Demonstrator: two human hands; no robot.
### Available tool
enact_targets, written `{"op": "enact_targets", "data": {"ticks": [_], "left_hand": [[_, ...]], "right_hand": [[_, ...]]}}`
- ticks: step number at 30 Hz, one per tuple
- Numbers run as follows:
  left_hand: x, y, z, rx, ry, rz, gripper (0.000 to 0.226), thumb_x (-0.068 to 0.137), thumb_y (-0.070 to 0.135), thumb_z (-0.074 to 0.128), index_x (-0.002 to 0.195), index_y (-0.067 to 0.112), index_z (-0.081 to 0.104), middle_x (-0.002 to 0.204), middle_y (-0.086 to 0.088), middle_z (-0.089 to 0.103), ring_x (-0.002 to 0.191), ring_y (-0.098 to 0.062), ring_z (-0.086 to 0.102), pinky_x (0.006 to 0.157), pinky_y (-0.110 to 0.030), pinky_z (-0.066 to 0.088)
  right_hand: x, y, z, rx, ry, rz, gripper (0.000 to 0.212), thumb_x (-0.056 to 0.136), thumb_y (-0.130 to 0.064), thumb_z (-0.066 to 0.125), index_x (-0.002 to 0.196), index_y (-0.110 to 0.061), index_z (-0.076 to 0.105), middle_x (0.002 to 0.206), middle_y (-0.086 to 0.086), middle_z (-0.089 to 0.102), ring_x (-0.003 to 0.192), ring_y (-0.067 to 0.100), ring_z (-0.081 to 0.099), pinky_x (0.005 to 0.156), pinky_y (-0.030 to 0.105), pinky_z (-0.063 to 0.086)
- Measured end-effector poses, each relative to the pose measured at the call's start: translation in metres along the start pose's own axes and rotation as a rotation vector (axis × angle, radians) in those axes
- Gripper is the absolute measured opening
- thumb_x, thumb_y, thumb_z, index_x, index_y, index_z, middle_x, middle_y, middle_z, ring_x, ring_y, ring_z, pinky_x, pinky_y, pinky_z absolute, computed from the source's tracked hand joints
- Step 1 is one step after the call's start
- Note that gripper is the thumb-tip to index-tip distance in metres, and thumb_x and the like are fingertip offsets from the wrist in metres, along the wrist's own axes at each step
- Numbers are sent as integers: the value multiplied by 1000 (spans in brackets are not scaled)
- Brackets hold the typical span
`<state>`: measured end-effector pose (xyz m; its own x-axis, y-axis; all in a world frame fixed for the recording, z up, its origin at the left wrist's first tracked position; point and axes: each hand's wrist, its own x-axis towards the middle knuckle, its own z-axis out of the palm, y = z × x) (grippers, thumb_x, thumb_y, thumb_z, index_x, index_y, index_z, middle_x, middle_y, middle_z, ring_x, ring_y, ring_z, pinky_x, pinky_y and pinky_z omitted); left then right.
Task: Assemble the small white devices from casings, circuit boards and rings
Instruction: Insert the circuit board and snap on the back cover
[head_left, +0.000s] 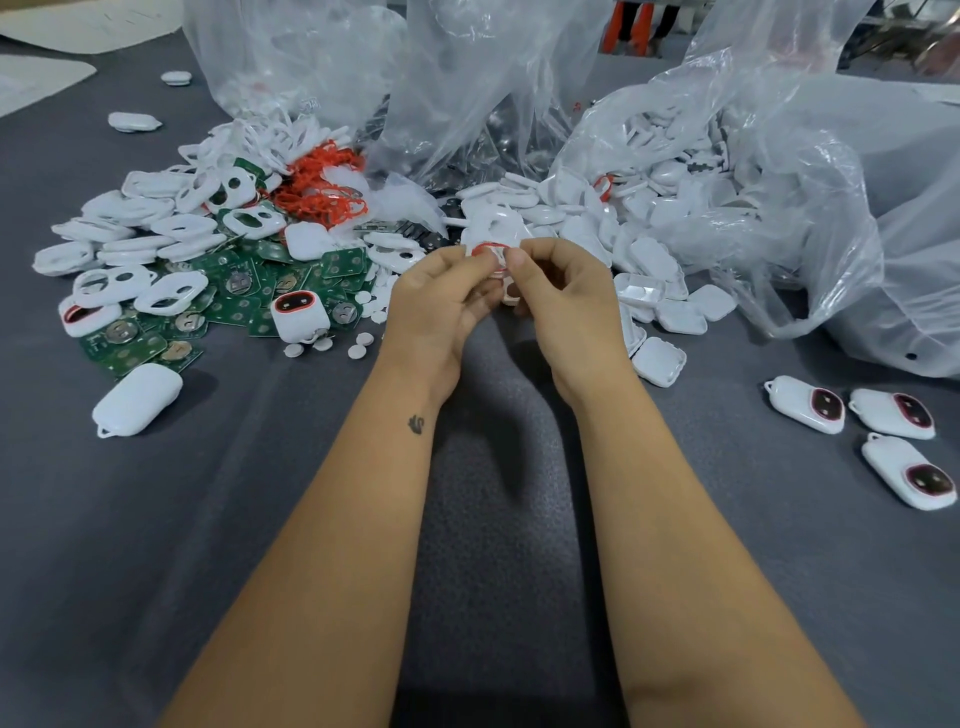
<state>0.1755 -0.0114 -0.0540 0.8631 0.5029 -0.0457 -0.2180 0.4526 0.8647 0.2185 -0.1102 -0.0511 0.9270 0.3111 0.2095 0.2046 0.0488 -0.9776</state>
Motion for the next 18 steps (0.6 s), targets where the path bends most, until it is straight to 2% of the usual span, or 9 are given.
{"op": "enact_targets", "data": {"ticks": [2, 6, 7, 11, 14, 18], "left_hand": [[-1, -2, 0, 50, -47, 19, 11, 90, -2, 61, 83, 5, 63, 73, -2, 71, 70, -8, 67, 71, -17, 54], [-4, -6, 0, 140, -97, 56, 7, 88, -3, 64, 94, 2, 64, 88, -10, 72, 85, -16, 70, 81, -23, 57], [-4, -6, 0, 158, -99, 58, 9, 88, -3, 64, 96, 1, 64, 93, -14, 71, 89, -19, 69, 83, -25, 57], [-4, -7, 1, 178, -76, 44, 15, 91, 1, 62, 104, -7, 64, 103, -23, 70, 96, -25, 70, 88, -29, 57], [-5, -9, 1, 189, -91, 83, 6, 91, -3, 61, 96, -4, 65, 91, -16, 72, 86, -17, 71, 83, -23, 57], [-5, -12, 1, 224, -121, 123, 10, 87, -6, 65, 85, 2, 68, 80, -10, 73, 77, -14, 69, 78, -21, 56]], "right_hand": [[1, 0, -1, -30, 103, -22, 4, 90, -11, 65, 93, -13, 64, 80, 0, 64, 75, 10, 58, 73, 28, 52], [0, -1, -2, -164, 195, -104, 14, 86, -10, 69, 77, -20, 63, 72, -9, 64, 67, 1, 57, 66, 15, 48], [0, -1, -2, -187, 199, -106, 14, 86, -10, 68, 77, -20, 64, 73, -8, 65, 68, 2, 58, 67, 16, 49], [1, 2, -3, -312, 209, -133, 5, 86, -11, 67, 83, -15, 67, 83, 0, 68, 80, 14, 63, 79, 34, 53], [0, 2, 0, -336, 243, -139, 9, 85, -13, 66, 82, -21, 63, 76, -9, 63, 72, 3, 58, 76, 32, 52], [-1, 2, 3, -310, 300, -124, 8, 86, -11, 64, 82, -17, 61, 76, -7, 63, 78, 14, 61, 79, 40, 52]]}}
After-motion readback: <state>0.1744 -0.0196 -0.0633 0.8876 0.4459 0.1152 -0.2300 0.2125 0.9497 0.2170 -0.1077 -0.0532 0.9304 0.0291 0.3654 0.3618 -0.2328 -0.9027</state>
